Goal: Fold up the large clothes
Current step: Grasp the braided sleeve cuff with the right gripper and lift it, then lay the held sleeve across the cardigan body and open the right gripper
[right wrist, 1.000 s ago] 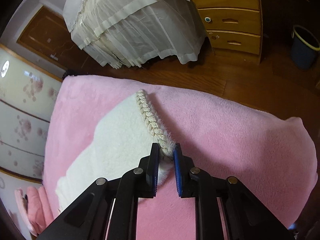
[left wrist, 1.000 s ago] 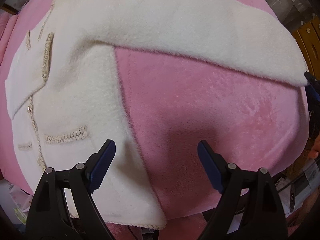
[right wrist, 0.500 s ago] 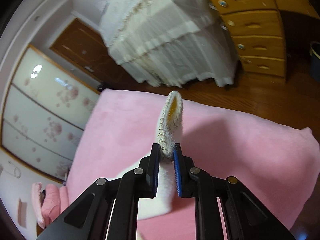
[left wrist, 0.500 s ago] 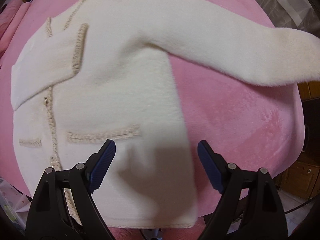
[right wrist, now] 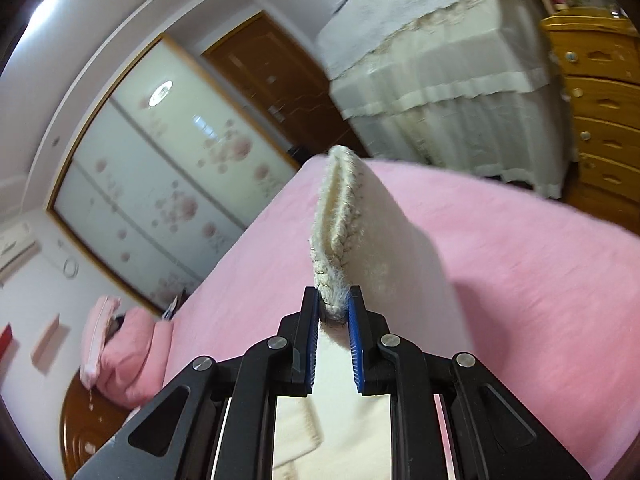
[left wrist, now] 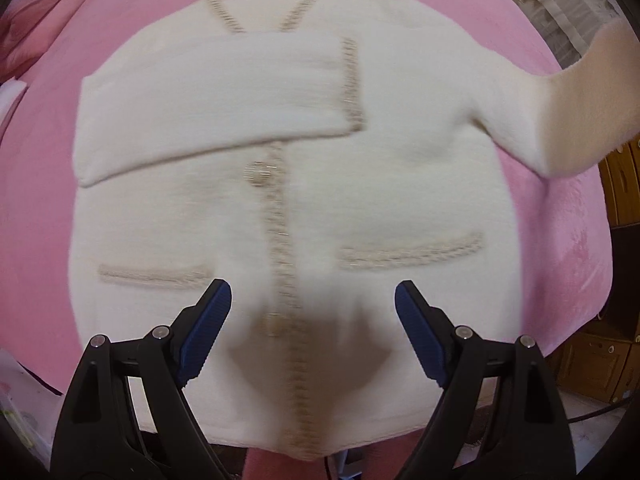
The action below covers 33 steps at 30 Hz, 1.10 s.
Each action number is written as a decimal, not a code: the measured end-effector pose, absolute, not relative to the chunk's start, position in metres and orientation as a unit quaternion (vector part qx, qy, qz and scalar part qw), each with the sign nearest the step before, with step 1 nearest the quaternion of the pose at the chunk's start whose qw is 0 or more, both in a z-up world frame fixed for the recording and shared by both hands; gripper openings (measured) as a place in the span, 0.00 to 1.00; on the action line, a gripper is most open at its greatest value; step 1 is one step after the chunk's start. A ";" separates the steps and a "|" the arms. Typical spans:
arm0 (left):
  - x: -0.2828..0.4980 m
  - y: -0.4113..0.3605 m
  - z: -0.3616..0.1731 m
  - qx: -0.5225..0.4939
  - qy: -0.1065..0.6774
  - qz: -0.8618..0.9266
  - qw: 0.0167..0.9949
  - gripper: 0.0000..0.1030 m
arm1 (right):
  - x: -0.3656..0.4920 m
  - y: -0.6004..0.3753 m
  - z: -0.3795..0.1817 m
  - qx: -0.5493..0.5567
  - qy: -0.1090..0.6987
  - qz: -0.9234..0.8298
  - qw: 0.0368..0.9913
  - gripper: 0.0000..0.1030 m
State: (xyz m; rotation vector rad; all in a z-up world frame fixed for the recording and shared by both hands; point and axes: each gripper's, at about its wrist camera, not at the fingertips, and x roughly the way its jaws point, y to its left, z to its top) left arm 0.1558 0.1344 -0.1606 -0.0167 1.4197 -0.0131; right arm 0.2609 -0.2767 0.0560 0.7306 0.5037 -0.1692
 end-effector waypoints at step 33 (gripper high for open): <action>0.210 0.213 -0.188 -0.122 0.621 -0.062 0.771 0.80 | 0.389 -0.026 -0.149 0.119 0.504 0.009 0.855 0.79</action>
